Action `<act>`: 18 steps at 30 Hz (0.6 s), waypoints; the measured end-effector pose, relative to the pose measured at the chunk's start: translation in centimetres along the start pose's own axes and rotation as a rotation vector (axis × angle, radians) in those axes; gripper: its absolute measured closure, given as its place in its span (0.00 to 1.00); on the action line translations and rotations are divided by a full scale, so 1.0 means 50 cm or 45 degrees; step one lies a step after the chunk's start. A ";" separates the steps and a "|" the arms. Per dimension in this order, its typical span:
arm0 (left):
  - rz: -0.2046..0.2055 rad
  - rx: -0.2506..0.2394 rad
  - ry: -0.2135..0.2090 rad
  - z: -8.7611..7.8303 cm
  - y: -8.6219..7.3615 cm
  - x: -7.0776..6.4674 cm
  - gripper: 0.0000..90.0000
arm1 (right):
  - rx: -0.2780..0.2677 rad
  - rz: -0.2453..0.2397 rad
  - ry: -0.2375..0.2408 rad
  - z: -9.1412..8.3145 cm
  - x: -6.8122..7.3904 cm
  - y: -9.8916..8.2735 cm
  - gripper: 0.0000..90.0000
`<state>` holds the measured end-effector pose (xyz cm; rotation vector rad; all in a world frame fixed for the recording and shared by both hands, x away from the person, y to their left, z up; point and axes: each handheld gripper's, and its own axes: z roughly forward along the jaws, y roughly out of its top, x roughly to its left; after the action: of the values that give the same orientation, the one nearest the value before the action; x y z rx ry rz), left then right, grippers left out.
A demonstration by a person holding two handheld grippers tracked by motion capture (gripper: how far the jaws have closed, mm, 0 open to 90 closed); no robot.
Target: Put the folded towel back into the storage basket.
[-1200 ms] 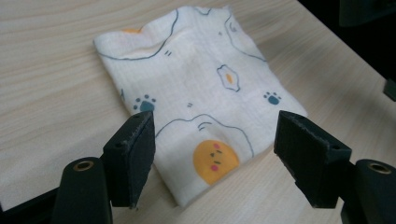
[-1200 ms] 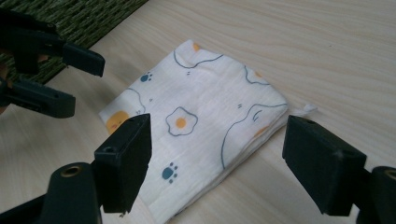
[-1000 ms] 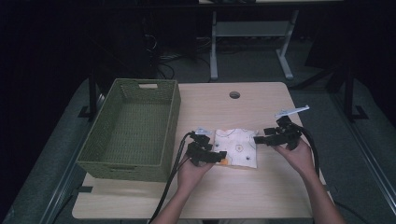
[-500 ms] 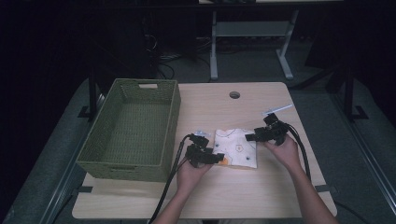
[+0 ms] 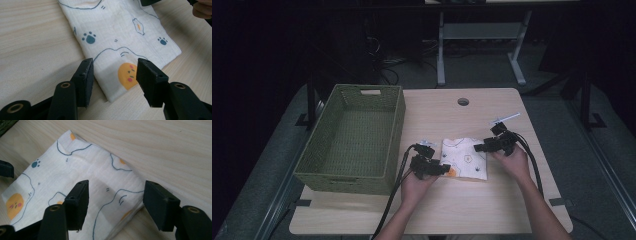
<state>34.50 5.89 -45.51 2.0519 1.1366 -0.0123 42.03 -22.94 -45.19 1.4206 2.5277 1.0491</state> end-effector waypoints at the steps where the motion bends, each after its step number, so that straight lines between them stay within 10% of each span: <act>1: 0.003 0.008 0.004 0.001 0.000 0.000 0.54 | 0.003 0.000 -0.003 0.000 0.000 0.000 0.41; 18: 0.074 0.050 0.067 0.020 -0.005 -0.012 0.71 | 0.064 -0.086 -0.125 0.022 0.019 -0.004 0.49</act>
<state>34.31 4.92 -46.17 2.1306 1.1161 0.0492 41.74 -21.69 -45.88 1.3528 2.5303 0.8889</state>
